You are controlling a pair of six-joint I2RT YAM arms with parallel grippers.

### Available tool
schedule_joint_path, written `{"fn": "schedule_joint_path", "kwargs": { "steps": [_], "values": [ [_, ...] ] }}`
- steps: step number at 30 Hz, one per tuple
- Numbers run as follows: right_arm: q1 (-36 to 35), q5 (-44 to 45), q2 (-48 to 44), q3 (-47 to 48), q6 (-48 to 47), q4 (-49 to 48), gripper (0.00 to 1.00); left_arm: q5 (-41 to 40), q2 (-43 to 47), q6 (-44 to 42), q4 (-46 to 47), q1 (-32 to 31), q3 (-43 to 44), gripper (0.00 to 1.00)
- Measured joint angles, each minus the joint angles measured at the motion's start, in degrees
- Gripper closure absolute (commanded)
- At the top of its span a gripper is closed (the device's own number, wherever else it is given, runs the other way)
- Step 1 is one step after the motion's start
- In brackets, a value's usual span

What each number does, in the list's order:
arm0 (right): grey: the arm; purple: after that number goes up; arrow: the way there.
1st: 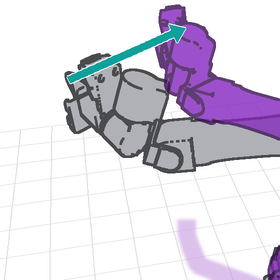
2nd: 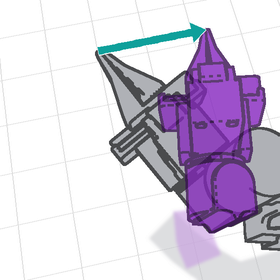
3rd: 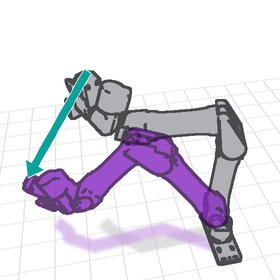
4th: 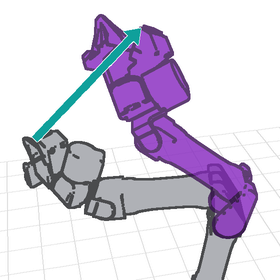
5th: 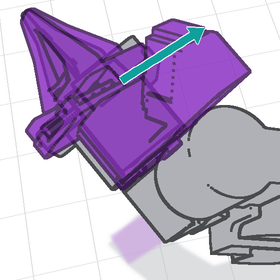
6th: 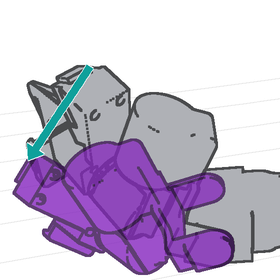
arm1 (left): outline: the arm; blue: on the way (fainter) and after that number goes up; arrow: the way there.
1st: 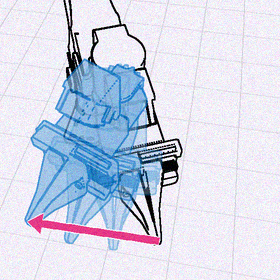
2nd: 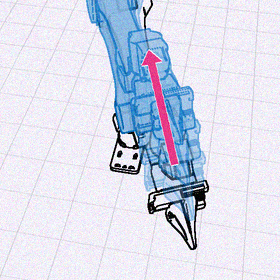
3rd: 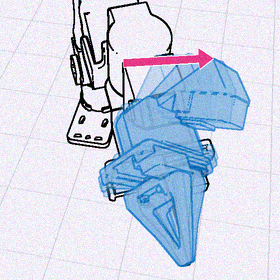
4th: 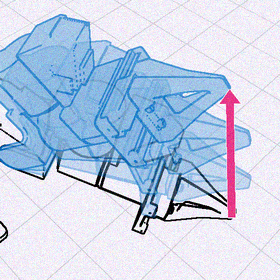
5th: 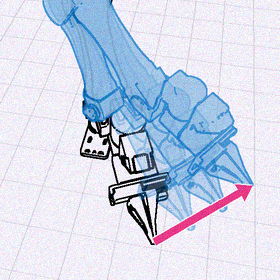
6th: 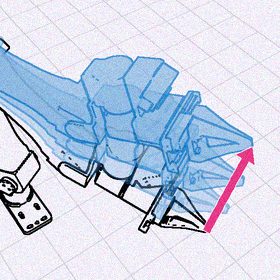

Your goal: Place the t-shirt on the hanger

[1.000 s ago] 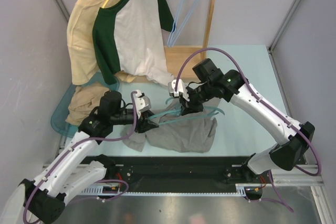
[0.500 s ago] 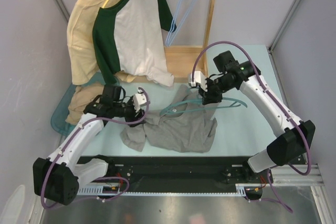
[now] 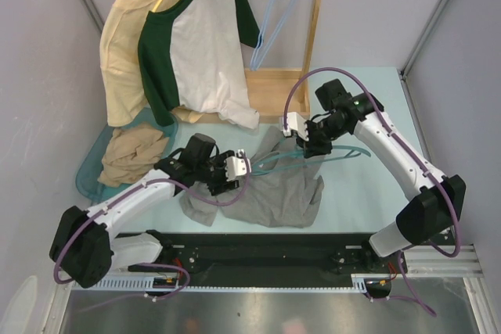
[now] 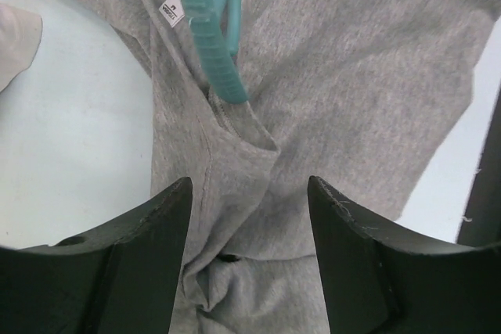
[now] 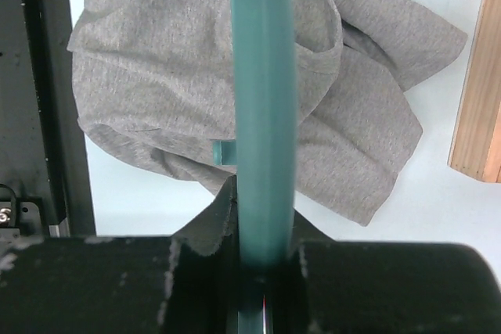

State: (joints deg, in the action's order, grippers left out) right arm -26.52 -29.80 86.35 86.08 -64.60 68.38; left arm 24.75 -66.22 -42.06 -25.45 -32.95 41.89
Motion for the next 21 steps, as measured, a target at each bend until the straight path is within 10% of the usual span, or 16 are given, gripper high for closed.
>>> {"fn": "schedule_joint_path", "kwargs": {
  "steps": [7,17,21],
  "values": [
    [-0.02,-0.02,1.11,0.0,-0.46,-1.53,1.0,-4.09,-5.35,-5.66,3.76,-0.68,0.02,0.42],
    [-0.13,-0.31,2.95,0.0,-1.55,-3.8,1.0,-4.76,-11.17,-8.39,3.89,0.28,5.27,0.9],
    [-0.13,-0.66,3.58,0.0,-1.79,-4.96,1.0,-2.73,-11.15,-8.59,3.06,1.31,7.69,0.94]
  ]
}}
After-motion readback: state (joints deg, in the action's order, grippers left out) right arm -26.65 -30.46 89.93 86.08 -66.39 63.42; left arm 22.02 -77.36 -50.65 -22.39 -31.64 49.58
